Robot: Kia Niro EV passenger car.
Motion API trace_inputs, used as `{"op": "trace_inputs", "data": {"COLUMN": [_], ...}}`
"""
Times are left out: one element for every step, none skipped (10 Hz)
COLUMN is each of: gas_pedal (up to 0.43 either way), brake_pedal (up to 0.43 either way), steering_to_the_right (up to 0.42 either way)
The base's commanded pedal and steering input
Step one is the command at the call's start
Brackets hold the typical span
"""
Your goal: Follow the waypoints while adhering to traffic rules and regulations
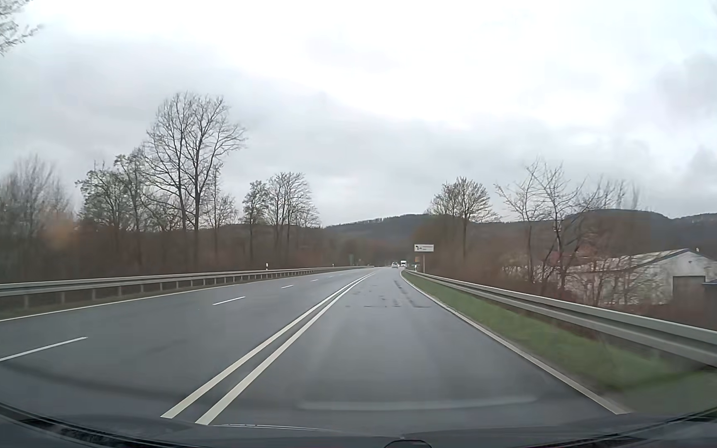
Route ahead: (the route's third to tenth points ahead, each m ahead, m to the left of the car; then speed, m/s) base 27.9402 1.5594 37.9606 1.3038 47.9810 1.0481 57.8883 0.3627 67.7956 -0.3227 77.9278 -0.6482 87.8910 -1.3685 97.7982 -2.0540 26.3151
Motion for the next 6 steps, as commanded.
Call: {"op": "trace_inputs", "data": {"gas_pedal": [0.0,0.0,0.0,0.0,0.0,0.0], "brake_pedal": [0.0,0.0,0.0,0.0,0.0,0.0], "steering_to_the_right": [0.006,0.006,0.006,0.006,0.006,0.006]}}
